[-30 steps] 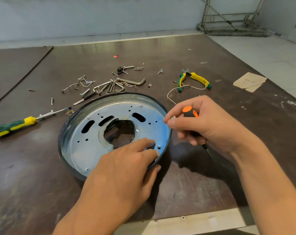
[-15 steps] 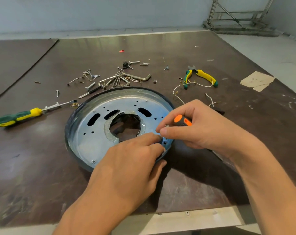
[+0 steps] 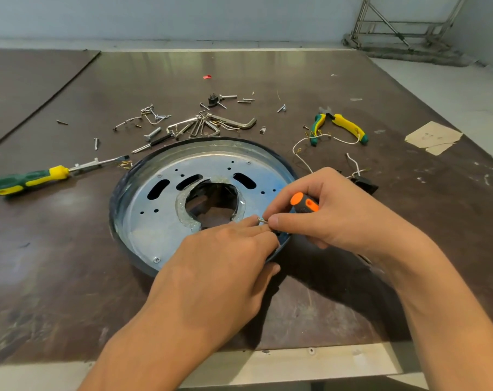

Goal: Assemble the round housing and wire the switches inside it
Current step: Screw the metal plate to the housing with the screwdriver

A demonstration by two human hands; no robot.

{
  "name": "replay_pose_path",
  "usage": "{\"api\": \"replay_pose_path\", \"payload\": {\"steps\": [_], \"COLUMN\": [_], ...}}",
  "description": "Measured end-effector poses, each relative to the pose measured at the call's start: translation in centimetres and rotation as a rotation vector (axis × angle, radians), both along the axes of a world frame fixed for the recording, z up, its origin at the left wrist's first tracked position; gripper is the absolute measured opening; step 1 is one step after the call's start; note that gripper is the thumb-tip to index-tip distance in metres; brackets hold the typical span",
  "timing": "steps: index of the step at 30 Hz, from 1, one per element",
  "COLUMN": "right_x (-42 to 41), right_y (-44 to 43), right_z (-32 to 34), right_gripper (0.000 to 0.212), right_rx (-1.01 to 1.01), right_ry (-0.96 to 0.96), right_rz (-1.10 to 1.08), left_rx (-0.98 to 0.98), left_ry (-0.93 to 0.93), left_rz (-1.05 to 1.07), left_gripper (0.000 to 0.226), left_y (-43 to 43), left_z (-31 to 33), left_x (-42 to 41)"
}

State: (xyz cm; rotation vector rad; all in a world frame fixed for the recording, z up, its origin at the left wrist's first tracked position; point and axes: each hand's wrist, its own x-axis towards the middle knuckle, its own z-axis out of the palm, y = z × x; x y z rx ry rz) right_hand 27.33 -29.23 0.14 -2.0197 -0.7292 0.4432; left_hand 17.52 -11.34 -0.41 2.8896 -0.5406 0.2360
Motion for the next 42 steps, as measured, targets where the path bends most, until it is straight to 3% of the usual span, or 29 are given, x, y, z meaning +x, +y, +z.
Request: {"api": "replay_pose_path", "payload": {"steps": [5,12,17,20,24,35,42], "right_x": [-0.2,-0.5,-0.5,-0.5,-0.3,-0.5,-0.4], "right_y": [0.1,0.3,0.2,0.4,0.3,-0.3,-0.2], "right_z": [0.0,0.2,0.3,0.2,0.1,1.0,0.8], "right_gripper": [0.009,0.029,0.013,0.005,0.005,0.017,0.014], "right_rx": [0.018,-0.025,0.027,0.052,-0.016,-0.031,-0.048], "right_ry": [0.019,-0.013,-0.074,-0.063,-0.151,-0.084,-0.086], "right_rz": [-0.055,-0.085,-0.121,-0.126,-0.175,-0.126,-0.129], "left_rx": [0.001,0.030,0.038,0.033,0.027,0.043,0.042], "left_ry": [0.032,0.039,0.061,0.092,0.080,0.080,0.064], "left_rz": [0.005,0.039,0.064,0.075,0.055,0.049,0.042], "left_gripper": [0.022,0.015,0.014,0.025,0.025,0.029,0.033], "left_y": [-0.1,-0.4,-0.4,-0.3,-0.3,-0.4,-0.4], "left_z": [0.1,0.2,0.1,0.1,0.1,0.2,0.0], "left_x": [-0.2,-0.3,-0.3,-0.3,-0.3,-0.3,-0.3]}}
